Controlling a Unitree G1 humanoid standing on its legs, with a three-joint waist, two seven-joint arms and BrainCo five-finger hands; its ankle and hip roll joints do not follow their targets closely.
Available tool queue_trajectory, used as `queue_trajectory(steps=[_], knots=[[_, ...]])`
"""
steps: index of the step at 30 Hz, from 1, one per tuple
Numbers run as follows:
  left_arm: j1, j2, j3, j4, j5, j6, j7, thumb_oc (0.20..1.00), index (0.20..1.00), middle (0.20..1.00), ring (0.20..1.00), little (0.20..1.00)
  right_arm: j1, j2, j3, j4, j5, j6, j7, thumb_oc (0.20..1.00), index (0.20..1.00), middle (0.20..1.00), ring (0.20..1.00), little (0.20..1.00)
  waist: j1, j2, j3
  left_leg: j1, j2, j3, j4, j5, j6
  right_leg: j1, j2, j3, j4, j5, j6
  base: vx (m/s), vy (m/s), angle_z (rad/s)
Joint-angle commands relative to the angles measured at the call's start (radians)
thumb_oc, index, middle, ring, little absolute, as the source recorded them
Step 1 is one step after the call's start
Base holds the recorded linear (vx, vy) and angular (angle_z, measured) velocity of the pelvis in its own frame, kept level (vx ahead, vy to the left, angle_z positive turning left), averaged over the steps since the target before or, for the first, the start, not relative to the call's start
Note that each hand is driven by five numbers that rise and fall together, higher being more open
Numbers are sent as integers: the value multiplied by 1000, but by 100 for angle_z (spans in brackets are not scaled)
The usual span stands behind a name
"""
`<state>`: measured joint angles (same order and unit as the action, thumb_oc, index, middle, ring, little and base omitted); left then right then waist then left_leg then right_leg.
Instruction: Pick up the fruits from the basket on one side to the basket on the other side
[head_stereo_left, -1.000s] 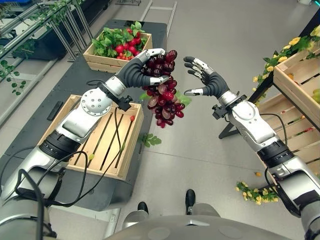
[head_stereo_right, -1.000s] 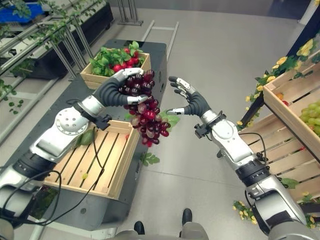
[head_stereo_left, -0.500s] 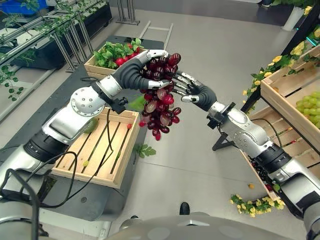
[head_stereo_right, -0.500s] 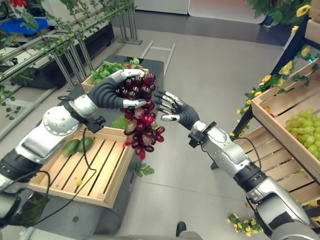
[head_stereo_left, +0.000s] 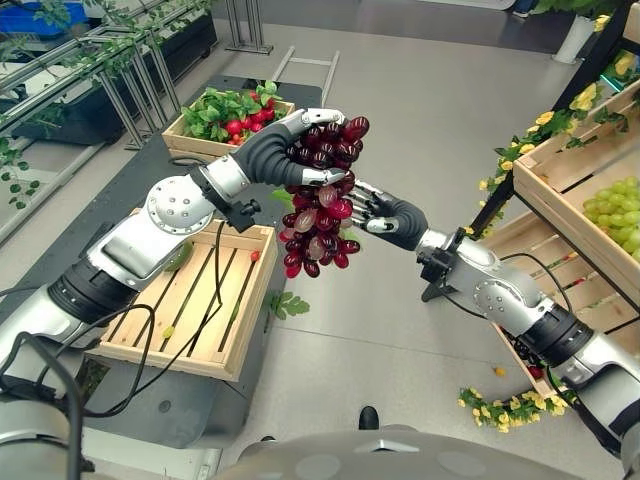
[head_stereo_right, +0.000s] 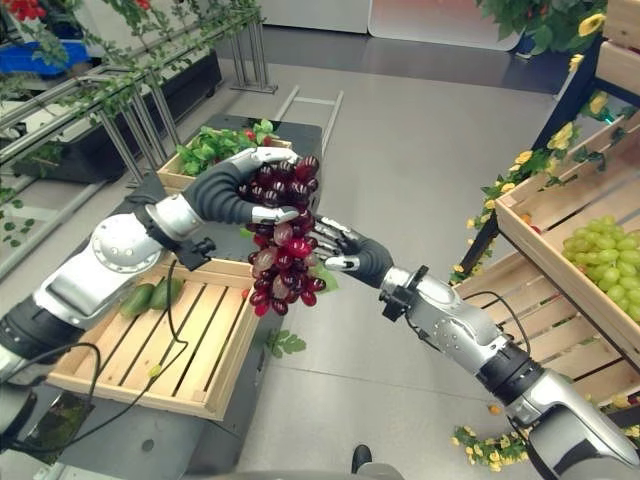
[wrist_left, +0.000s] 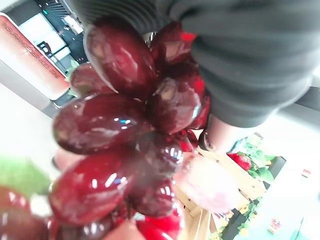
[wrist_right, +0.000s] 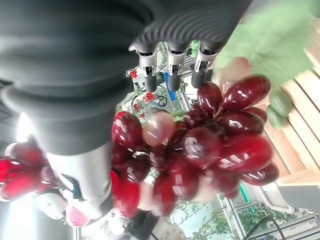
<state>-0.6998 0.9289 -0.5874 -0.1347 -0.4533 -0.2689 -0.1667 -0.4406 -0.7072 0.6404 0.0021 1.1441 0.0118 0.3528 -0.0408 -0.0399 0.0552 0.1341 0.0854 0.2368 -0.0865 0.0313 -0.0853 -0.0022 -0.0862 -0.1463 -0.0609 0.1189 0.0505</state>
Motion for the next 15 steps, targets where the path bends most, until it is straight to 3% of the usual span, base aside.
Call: queue_trajectory(steps=[1, 15], knots=[[-181, -36, 17, 44, -66, -75, 38, 200, 200, 200, 200, 200, -31, -4, 3, -59, 40, -26, 22, 1000, 1000, 1000, 1000, 1000, 7, -5, -18, -23, -11, -36, 15, -40, 10, 39, -77, -11, 75, -75, 143, 0, 0, 0], [-178, -90, 31, 37, -70, -83, 37, 200, 200, 200, 200, 200, -40, 87, 38, 19, -20, -14, 23, 1000, 1000, 1000, 1000, 1000, 9, -2, -20, -22, -6, -43, 14, -38, 8, 48, -72, -11, 69, -81, 137, 0, 0, 0]])
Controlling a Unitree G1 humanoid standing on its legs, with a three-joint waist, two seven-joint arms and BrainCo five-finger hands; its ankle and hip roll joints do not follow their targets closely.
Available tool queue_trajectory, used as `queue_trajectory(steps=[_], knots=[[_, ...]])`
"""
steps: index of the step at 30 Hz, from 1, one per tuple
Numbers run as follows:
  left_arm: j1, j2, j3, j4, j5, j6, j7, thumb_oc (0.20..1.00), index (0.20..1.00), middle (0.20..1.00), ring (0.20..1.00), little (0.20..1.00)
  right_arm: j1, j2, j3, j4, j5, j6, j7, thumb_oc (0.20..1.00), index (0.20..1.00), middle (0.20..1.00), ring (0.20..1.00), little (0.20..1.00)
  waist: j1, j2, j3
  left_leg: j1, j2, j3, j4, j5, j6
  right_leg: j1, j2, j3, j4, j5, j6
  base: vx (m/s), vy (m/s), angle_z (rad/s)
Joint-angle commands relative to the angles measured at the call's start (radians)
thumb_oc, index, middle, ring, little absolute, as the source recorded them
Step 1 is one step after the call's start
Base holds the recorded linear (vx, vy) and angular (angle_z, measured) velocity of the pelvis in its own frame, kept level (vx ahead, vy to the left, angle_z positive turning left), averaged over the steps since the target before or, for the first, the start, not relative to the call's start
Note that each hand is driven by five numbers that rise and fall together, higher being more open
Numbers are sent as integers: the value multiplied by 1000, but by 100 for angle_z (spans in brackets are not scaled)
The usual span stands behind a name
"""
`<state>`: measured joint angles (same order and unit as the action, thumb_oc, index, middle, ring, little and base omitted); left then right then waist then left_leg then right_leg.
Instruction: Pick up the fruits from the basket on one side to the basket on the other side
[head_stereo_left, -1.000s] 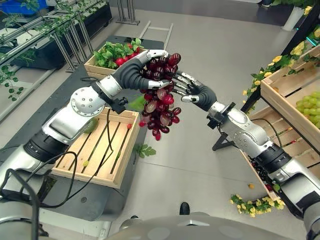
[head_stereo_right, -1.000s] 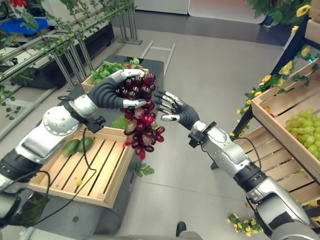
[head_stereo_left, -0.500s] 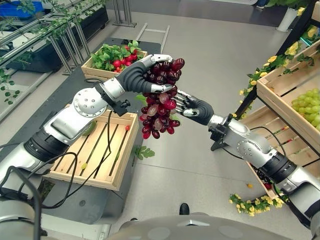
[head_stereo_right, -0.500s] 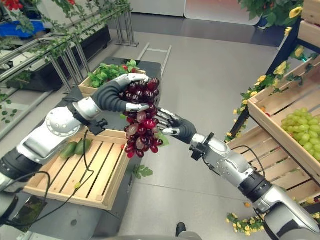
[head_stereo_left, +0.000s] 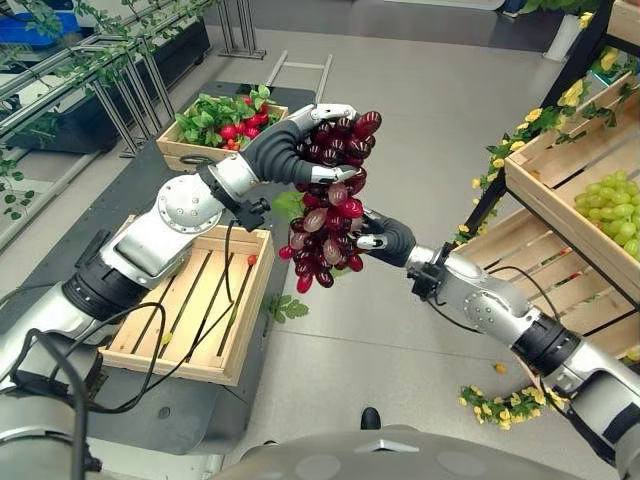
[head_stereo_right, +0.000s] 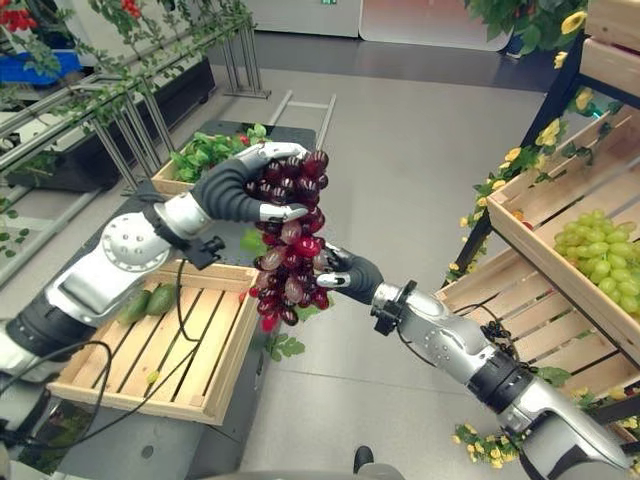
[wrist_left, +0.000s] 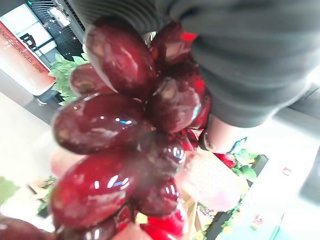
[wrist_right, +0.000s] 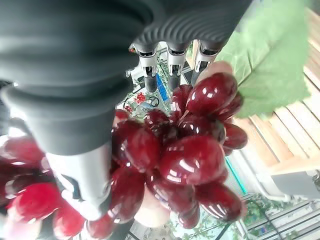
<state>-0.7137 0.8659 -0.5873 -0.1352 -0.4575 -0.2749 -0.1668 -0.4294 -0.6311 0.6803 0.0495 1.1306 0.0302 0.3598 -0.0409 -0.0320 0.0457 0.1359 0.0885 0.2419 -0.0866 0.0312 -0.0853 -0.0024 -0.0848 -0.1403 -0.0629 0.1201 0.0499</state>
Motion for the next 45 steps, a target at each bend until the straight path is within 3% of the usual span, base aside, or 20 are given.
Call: queue_trajectory(steps=[1, 11, 20, 21, 22, 23, 24, 45], knots=[[-160, -36, 36, 39, -64, -79, 37, 200, 200, 200, 200, 200, -56, 22, -1, -31, -8, -35, 19, 1000, 1000, 1000, 1000, 1000, 8, -9, -10, -24, -9, -49, 14, -37, 8, 48, -73, -16, 71, -83, 136, 0, 0, 0], [-138, -13, 45, 53, -49, -84, 26, 200, 200, 200, 200, 200, -83, -64, 20, -179, 25, -25, 92, 1000, 1000, 1000, 1000, 1000, 1, -9, -6, -23, -9, -41, 14, -38, 8, 44, -73, -8, 71, -81, 138, 0, 0, 0], [-106, -10, 76, 51, -13, -86, 33, 200, 200, 200, 200, 200, -63, -50, 9, -211, 48, -23, 90, 1000, 1000, 1000, 1000, 1000, -6, -5, -7, -18, -8, -34, 17, -43, 9, 42, -70, 3, 68, -81, 137, 2, 1, -2], [-105, -8, 78, 51, -10, -87, 34, 200, 200, 200, 200, 200, -61, -49, 8, -214, 49, -23, 90, 689, 689, 689, 689, 689, -6, -6, -8, -18, -7, -33, 17, -43, 9, 42, -70, 3, 67, -81, 136, -2, -1, -5], [-105, -8, 78, 51, -10, -87, 34, 200, 200, 200, 200, 200, -61, -49, 8, -214, 49, -23, 90, 583, 583, 583, 583, 583, -6, -6, -8, -18, -7, -33, 17, -43, 9, 42, -70, 3, 67, -81, 136, 6, -8, -5], [-99, -6, 85, 52, -4, -87, 38, 200, 200, 200, 200, 200, -52, -46, 0, -222, 46, -24, 90, 316, 316, 316, 316, 316, -7, -5, -8, -16, -6, -32, 17, -43, 9, 44, -69, 5, 67, -82, 136, 9, -7, -3], [-95, -7, 89, 54, 0, -87, 39, 200, 200, 200, 200, 200, -48, -44, -2, -223, 46, -25, 89, 200, 200, 200, 200, 200, -7, -5, -9, -15, -5, -31, 17, -43, 8, 44, -68, 4, 67, -83, 135, 10, -11, -4], [-65, -25, 123, 60, 33, -96, 46, 200, 200, 200, 200, 200, -15, -36, -27, -217, 40, -19, 95, 200, 200, 200, 200, 200, -11, -6, -6, -14, -2, -27, 17, -41, 7, 44, -65, 11, 58, -79, 135, 0, -1, -1]])
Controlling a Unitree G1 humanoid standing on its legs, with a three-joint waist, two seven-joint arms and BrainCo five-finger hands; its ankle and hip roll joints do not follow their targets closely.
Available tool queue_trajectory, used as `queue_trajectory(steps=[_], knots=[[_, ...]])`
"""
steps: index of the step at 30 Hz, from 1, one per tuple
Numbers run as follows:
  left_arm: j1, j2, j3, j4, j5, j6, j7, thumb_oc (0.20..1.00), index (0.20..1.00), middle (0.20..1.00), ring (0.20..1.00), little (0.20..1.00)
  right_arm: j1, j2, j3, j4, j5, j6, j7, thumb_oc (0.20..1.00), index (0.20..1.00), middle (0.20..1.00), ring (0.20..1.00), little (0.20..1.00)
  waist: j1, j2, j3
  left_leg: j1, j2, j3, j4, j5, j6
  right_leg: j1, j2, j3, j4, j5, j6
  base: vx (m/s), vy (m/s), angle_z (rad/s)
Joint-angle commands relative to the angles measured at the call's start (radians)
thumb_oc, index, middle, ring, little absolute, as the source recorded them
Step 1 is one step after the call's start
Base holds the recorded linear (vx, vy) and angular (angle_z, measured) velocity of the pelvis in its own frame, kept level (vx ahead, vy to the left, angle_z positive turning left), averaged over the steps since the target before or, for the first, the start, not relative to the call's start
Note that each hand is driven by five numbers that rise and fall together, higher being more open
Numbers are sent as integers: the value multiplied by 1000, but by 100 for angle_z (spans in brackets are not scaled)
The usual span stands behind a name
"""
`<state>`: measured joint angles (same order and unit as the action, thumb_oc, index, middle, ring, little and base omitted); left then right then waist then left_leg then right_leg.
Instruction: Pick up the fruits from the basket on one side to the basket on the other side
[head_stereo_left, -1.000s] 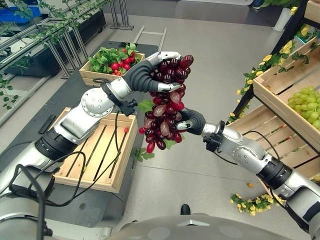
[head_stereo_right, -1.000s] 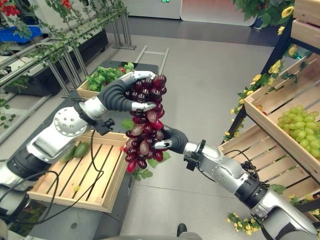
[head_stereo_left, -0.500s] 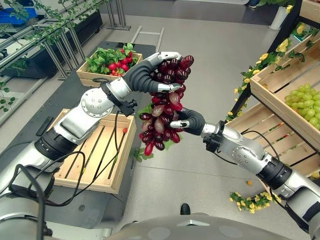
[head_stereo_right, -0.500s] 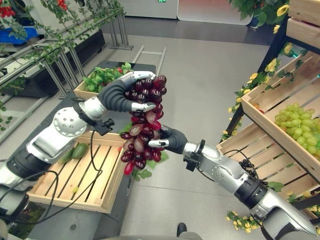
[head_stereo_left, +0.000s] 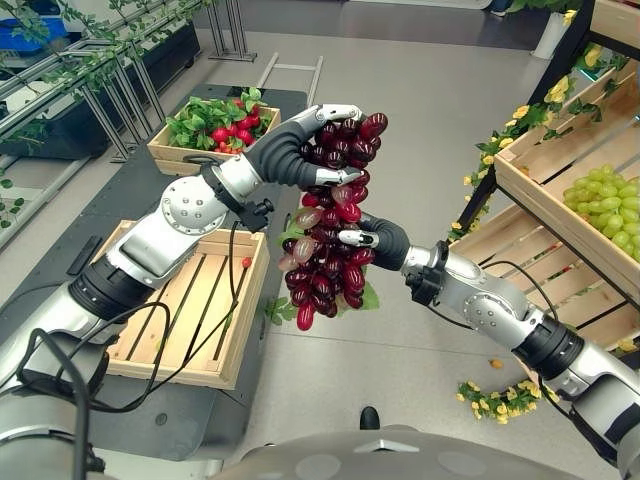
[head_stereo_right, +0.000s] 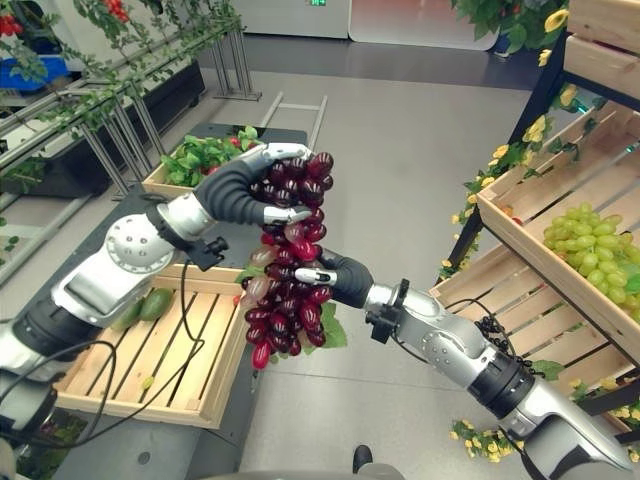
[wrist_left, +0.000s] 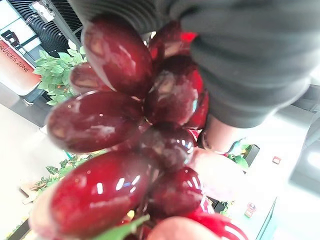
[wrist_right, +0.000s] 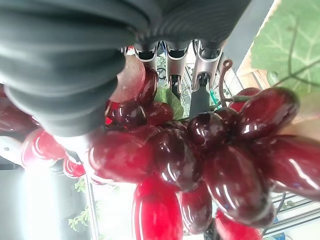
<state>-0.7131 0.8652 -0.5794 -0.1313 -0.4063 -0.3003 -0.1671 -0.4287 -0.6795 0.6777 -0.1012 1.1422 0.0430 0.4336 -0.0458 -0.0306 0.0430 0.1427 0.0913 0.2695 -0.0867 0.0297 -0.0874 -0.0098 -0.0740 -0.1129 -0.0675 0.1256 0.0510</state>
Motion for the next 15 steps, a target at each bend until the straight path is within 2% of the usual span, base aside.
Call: queue_trajectory(steps=[1, 9, 10, 11, 15], knots=[[-64, -27, 116, 56, -18, -70, 47, 200, 200, 200, 200, 200, -16, 12, -26, -67, 28, -33, 21, 200, 200, 200, 200, 200, -7, -8, -3, -21, -5, -54, 17, -40, 9, 51, -76, -16, 63, -84, 134, 0, 0, 0], [-72, -47, 117, 80, -12, -68, 54, 200, 200, 200, 200, 200, 20, 40, -52, -67, 45, -41, 11, 200, 200, 200, 200, 200, -15, -4, 0, -20, -5, -57, 19, -41, 9, 50, -74, -10, 68, -89, 131, 0, 0, 0], [-71, -58, 115, 92, -21, -63, 52, 304, 304, 304, 304, 304, 36, 49, -60, -66, 48, -39, 10, 200, 200, 200, 200, 200, -17, -3, 0, -20, -5, -59, 20, -41, 8, 51, -74, -10, 70, -92, 130, 0, 0, 0], [-74, -69, 119, 101, -20, -61, 55, 1000, 1000, 1000, 1000, 1000, 54, 64, -68, -64, 50, -40, 7, 200, 200, 200, 200, 200, -21, 0, 1, -20, -4, -60, 21, -41, 8, 50, -73, -9, 73, -94, 129, 0, 0, 0], [-114, -103, 97, 160, -32, -59, 71, 1000, 1000, 1000, 1000, 1000, 105, 98, -90, -73, 54, -45, 6, 200, 200, 200, 200, 200, -39, 8, 12, -36, 2, -68, 35, -41, 8, 27, -67, -1, 115, -114, 120, -14, -8, 0]])
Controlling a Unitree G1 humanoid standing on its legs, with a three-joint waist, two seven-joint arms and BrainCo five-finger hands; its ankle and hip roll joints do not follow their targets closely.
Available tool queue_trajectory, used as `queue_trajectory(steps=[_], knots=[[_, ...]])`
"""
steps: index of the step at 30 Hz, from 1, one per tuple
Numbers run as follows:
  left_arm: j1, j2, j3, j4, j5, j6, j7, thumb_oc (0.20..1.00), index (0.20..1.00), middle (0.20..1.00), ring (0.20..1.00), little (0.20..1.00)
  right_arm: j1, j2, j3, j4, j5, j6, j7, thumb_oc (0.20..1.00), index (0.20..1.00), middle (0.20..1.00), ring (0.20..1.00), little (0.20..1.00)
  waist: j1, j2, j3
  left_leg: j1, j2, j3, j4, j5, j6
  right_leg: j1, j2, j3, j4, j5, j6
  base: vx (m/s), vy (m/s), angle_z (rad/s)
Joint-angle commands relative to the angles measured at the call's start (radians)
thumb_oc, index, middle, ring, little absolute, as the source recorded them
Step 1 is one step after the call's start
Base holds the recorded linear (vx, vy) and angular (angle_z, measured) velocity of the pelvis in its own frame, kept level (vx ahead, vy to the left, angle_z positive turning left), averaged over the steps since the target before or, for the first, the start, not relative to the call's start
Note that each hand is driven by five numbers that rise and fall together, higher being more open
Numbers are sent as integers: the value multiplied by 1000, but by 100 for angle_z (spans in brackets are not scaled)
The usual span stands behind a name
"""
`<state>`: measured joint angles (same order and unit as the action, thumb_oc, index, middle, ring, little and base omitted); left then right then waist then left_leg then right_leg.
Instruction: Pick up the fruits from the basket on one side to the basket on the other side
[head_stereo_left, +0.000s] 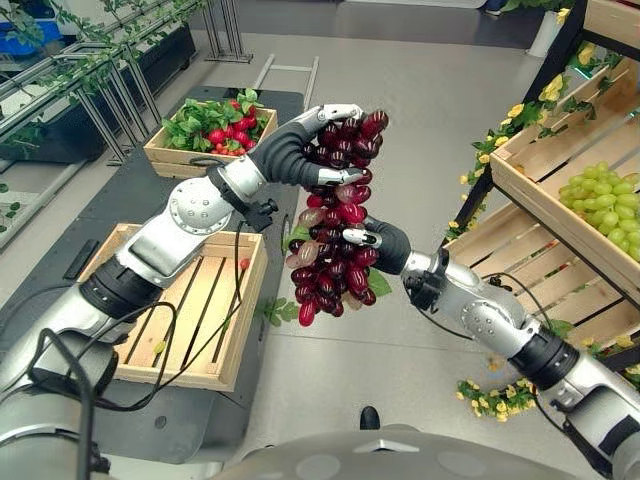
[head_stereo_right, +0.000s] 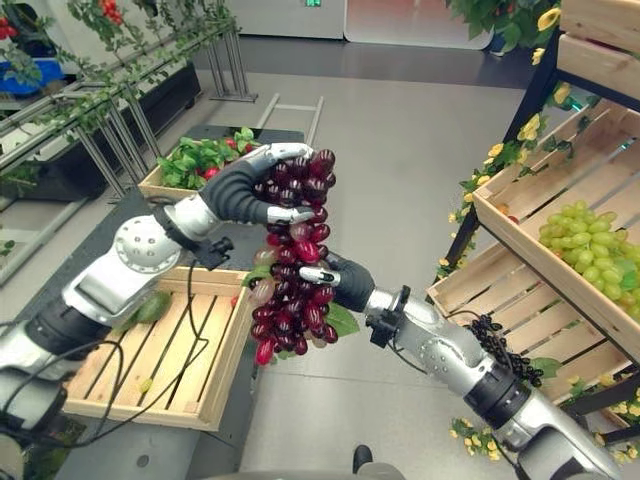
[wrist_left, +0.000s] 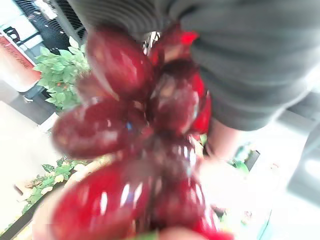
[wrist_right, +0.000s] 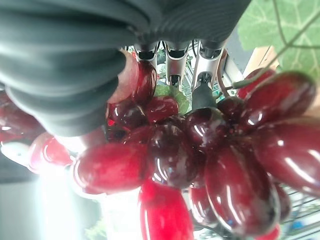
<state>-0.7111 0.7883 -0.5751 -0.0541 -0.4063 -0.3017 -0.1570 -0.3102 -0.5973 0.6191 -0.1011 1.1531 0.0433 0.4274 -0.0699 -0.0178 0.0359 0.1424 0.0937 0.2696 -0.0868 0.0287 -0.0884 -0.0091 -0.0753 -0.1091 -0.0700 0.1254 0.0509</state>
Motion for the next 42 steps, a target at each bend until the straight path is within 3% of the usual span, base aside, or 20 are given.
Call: queue_trajectory(steps=[1, 4, 6, 8, 9, 12, 15, 17, 19, 22, 23, 24, 25, 27, 29, 33, 35, 42], knots=[[-128, -40, 86, 100, -30, -57, 71, 1000, 1000, 1000, 1000, 1000, 4, 23, -40, -79, 43, -51, 12, 200, 200, 200, 200, 200, -24, -3, 27, -45, 5, -71, 41, -37, 8, 4, -56, 0, 153, -122, 118, -70, -34, 1], [-154, -60, 85, 143, 8, -50, 117, 1000, 1000, 1000, 1000, 1000, 16, 49, -55, -89, 32, -65, 12, 200, 200, 200, 200, 200, -38, 10, 48, -62, 25, -62, 44, -31, 11, -83, -32, 3, 266, -137, 124, -119, -19, 0], [-148, -65, 121, 156, 42, -49, 164, 1000, 1000, 1000, 1000, 1000, -14, 83, -56, -76, 15, -79, -2, 200, 200, 200, 200, 200, -23, 23, 70, -77, 48, -30, 56, -32, 4, -164, -57, -87, 342, -121, 143, -173, -16, -34], [-128, -61, 148, 154, 45, -52, 176, 1000, 1000, 1000, 1000, 1000, -11, 99, -58, -65, 14, -85, -6, 200, 200, 200, 200, 200, -22, 24, 62, -83, 54, -12, 68, -32, -1, -165, -70, -111, 340, -124, 147, 16, -88, -78], [-101, -60, 179, 160, 26, -60, 179, 1000, 1000, 1000, 1000, 1000, 10, 94, -66, -65, 13, -88, -10, 200, 200, 200, 200, 200, -38, 16, 52, -89, 57, -17, 98, -44, 0, -142, -30, -41, 306, -154, 126, 111, -140, -42], [-44, -81, 242, 151, 3, -67, 192, 1000, 1000, 1000, 1000, 1000, 11, 104, -58, -53, 37, -84, -8, 200, 200, 200, 200, 200, -36, 17, 44, -83, 56, -3, 154, -67, -4, -110, -14, -24, 264, -158, 89, 105, -138, -21], [-24, -94, 273, 148, -3, -69, 200, 1000, 1000, 1000, 1000, 1000, 30, 102, -73, -57, 41, -79, -9, 200, 200, 200, 200, 200, -38, 4, 50, -115, 78, -18, 292, -81, -15, -63, 1, -14, 223, -165, 62, 79, -176, -15], [4, -94, 300, 142, 4, -69, 212, 1000, 1000, 1000, 1000, 1000, 38, 96, -87, -62, 45, -84, -12, 200, 200, 200, 200, 200, -31, 1, 68, -139, 85, -53, 384, -57, -29, -29, 12, -9, 215, -173, 40, 83, -129, -15], [36, -99, 337, 134, 23, -76, 242, 1000, 1000, 1000, 1000, 1000, 36, 97, -95, -59, 42, -89, -19, 200, 200, 200, 200, 200, -13, -4, 86, -170, 58, -124, 441, -13, -47, -8, 19, 11, 213, -183, 25, 47, -40, -19], [134, -87, 426, 95, 39, -80, 269, 1000, 1000, 1000, 1000, 1000, 37, 106, -108, -60, 43, -100, -25, 200, 200, 200, 200, 200, 21, -12, 85, -217, -8, -231, 366, -46, -28, 14, 29, 66, 196, -192, 25, 88, 13, -45], [135, -87, 427, 94, 39, -80, 269, 1000, 1000, 1000, 1000, 1000, 37, 106, -107, -60, 43, -100, -25, 200, 200, 200, 200, 200, 21, -12, 86, -216, -8, -230, 366, -47, -28, 14, 29, 66, 196, -192, 25, 143, 28, -73], [183, -91, 479, 75, 41, -90, 293, 1000, 1000, 1000, 1000, 1000, 41, 111, -118, -58, 40, -108, -28, 200, 200, 200, 200, 200, 39, -15, 82, -233, -27, -279, 318, -45, -27, 28, 36, 91, 186, -194, 27, 174, 21, -67], [264, -108, 548, 62, 38, -106, 326, 1000, 1000, 1000, 1000, 1000, 36, 117, -146, -50, 22, -131, -37, 200, 200, 200, 200, 200, 60, -13, 90, -264, -62, -353, 266, -2, -29, 45, 62, 136, 185, -193, 29, 190, 17, -83], [337, -128, 610, 25, 40, -115, 340, 1000, 1000, 1000, 1000, 1000, 39, 112, -168, -52, 6, -139, -45, 200, 200, 200, 200, 200, 60, -21, 93, -262, -55, -332, 281, -4, -27, 55, 65, 160, 186, -195, 28, 95, 32, -84], [422, -180, 658, -15, 31, -120, 331, 1000, 1000, 1000, 1000, 1000, 55, 109, -221, -64, -23, -159, -59, 200, 200, 200, 200, 200, 48, -15, 75, -198, -25, -293, 194, 3, -10, 47, 77, 170, 179, -184, 30, 42, 118, -95], [578, -212, 726, -82, 47, -131, 291, 1000, 1000, 1000, 1000, 1000, 42, 111, -289, -61, -48, -202, -86, 200, 200, 200, 200, 200, 41, -30, 37, -125, -29, -245, 117, -8, 9, 48, 65, 207, 142, -163, 44, 51, 117, -69], [662, -252, 765, -139, -53, -137, 222, 1000, 1000, 1000, 1000, 1000, 28, 110, -326, -66, -60, -228, -108, 200, 200, 200, 200, 200, 48, -46, 27, -112, -38, -208, 103, -20, 22, 46, 51, 235, 111, -138, 62, 24, 83, -36], [725, -318, 741, -195, -184, -113, 138, 1000, 1000, 1000, 1000, 1000, 38, 113, -379, -84, -94, -255, -139, 200, 200, 200, 200, 200, 62, -65, 19, -85, -43, -162, 64, -40, 41, 43, 34, 261, 75, -121, 81, 17, 50, -21]])
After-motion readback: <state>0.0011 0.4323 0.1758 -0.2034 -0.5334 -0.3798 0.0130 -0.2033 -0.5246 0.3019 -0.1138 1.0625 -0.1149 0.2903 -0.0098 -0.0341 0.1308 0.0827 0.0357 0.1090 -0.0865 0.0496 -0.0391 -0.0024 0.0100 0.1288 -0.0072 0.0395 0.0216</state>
